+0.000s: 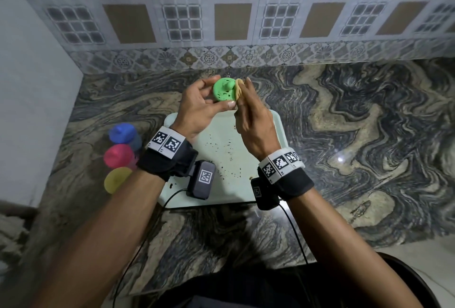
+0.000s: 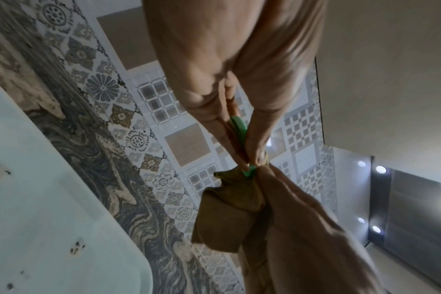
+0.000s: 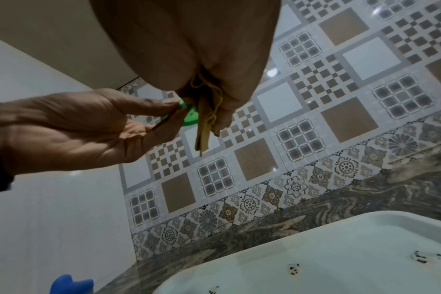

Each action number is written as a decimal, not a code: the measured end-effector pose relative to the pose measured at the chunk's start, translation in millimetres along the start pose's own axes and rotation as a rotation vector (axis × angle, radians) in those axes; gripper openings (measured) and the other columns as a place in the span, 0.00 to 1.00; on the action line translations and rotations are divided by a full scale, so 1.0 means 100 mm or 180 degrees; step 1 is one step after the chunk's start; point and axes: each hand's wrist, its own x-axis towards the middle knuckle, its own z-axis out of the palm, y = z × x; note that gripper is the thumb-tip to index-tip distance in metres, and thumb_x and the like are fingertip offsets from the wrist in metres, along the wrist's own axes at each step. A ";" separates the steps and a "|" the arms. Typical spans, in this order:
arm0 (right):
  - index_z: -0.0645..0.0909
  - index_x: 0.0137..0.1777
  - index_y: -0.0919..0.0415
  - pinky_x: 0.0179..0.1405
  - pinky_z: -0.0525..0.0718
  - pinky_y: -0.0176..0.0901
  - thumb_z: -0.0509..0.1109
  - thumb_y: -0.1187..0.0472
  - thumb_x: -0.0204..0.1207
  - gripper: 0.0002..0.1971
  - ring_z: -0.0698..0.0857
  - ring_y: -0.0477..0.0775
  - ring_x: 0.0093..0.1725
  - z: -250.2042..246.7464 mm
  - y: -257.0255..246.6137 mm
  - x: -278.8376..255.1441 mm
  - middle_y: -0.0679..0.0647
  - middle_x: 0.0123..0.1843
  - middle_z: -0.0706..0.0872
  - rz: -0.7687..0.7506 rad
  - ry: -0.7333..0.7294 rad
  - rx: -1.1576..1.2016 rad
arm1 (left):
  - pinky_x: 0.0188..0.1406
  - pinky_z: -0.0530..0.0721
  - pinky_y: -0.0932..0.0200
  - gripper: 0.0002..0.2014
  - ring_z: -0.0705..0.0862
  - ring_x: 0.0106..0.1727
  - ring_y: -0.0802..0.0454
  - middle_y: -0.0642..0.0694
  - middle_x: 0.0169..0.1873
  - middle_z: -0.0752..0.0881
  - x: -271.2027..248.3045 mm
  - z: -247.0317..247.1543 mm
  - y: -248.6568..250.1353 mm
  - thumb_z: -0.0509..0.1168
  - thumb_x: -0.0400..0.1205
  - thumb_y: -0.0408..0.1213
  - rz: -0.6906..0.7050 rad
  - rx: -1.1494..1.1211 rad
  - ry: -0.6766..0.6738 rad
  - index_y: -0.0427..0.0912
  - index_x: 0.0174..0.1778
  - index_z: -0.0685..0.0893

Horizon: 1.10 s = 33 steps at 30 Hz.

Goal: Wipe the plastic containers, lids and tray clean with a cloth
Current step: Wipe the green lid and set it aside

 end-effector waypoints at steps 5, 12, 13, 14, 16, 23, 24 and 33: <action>0.74 0.76 0.62 0.66 0.80 0.53 0.58 0.58 0.86 0.20 0.83 0.53 0.62 -0.14 -0.05 0.17 0.61 0.71 0.83 0.0070 0.0158 -0.0253 | 0.64 0.84 0.46 0.33 0.87 0.60 0.48 0.40 0.61 0.86 -0.01 -0.12 0.04 0.76 0.69 0.18 0.0015 0.0263 -0.0295 0.35 0.70 0.75; 0.78 0.71 0.69 0.75 0.75 0.44 0.62 0.68 0.84 0.17 0.76 0.59 0.76 -0.08 -0.14 0.02 0.64 0.76 0.76 -0.0512 0.0373 -0.0244 | 0.65 0.83 0.53 0.33 0.85 0.62 0.52 0.39 0.65 0.84 -0.04 -0.14 0.17 0.71 0.73 0.17 0.0170 0.0405 -0.0805 0.36 0.75 0.73; 0.78 0.71 0.68 0.74 0.74 0.38 0.62 0.68 0.85 0.16 0.76 0.56 0.76 -0.12 -0.15 0.05 0.63 0.76 0.77 -0.0460 0.0320 -0.0239 | 0.64 0.83 0.56 0.34 0.85 0.61 0.54 0.41 0.64 0.84 -0.04 -0.13 0.19 0.71 0.73 0.16 0.0181 0.0508 -0.0973 0.37 0.75 0.72; 0.79 0.70 0.67 0.71 0.74 0.31 0.61 0.67 0.86 0.15 0.78 0.51 0.74 -0.17 -0.17 0.09 0.61 0.75 0.78 -0.0417 0.0284 -0.0282 | 0.62 0.84 0.59 0.35 0.86 0.59 0.57 0.42 0.63 0.84 -0.04 -0.14 0.21 0.70 0.73 0.15 0.0175 0.0590 -0.1108 0.38 0.76 0.70; 0.79 0.70 0.64 0.60 0.76 0.26 0.60 0.64 0.87 0.15 0.83 0.45 0.62 -0.26 -0.18 0.12 0.58 0.69 0.84 -0.0357 0.0380 -0.0359 | 0.57 0.85 0.62 0.35 0.88 0.54 0.60 0.44 0.59 0.84 -0.02 -0.15 0.24 0.69 0.73 0.14 0.0115 0.0657 -0.1146 0.36 0.75 0.69; 0.79 0.70 0.68 0.75 0.75 0.42 0.63 0.69 0.84 0.15 0.77 0.57 0.76 -0.25 -0.16 -0.07 0.65 0.75 0.78 -0.0688 0.0515 -0.0394 | 0.54 0.86 0.63 0.25 0.88 0.51 0.59 0.44 0.56 0.85 -0.01 -0.13 0.33 0.73 0.70 0.19 0.0267 0.0466 -0.1112 0.38 0.60 0.75; 0.79 0.70 0.68 0.76 0.75 0.43 0.62 0.70 0.84 0.16 0.75 0.56 0.77 -0.27 -0.16 -0.07 0.66 0.76 0.76 -0.0699 0.0452 -0.0355 | 0.56 0.86 0.63 0.25 0.88 0.53 0.59 0.43 0.57 0.84 -0.04 -0.12 0.35 0.72 0.68 0.21 0.0273 0.0440 -0.1241 0.38 0.61 0.76; 0.71 0.79 0.63 0.80 0.62 0.33 0.55 0.62 0.85 0.23 0.67 0.53 0.82 -0.40 -0.21 -0.02 0.61 0.82 0.70 -0.0318 -0.0156 -0.0325 | 0.53 0.86 0.63 0.26 0.89 0.53 0.56 0.43 0.54 0.86 -0.02 -0.13 0.40 0.79 0.66 0.24 0.0130 0.0395 -0.1124 0.37 0.59 0.79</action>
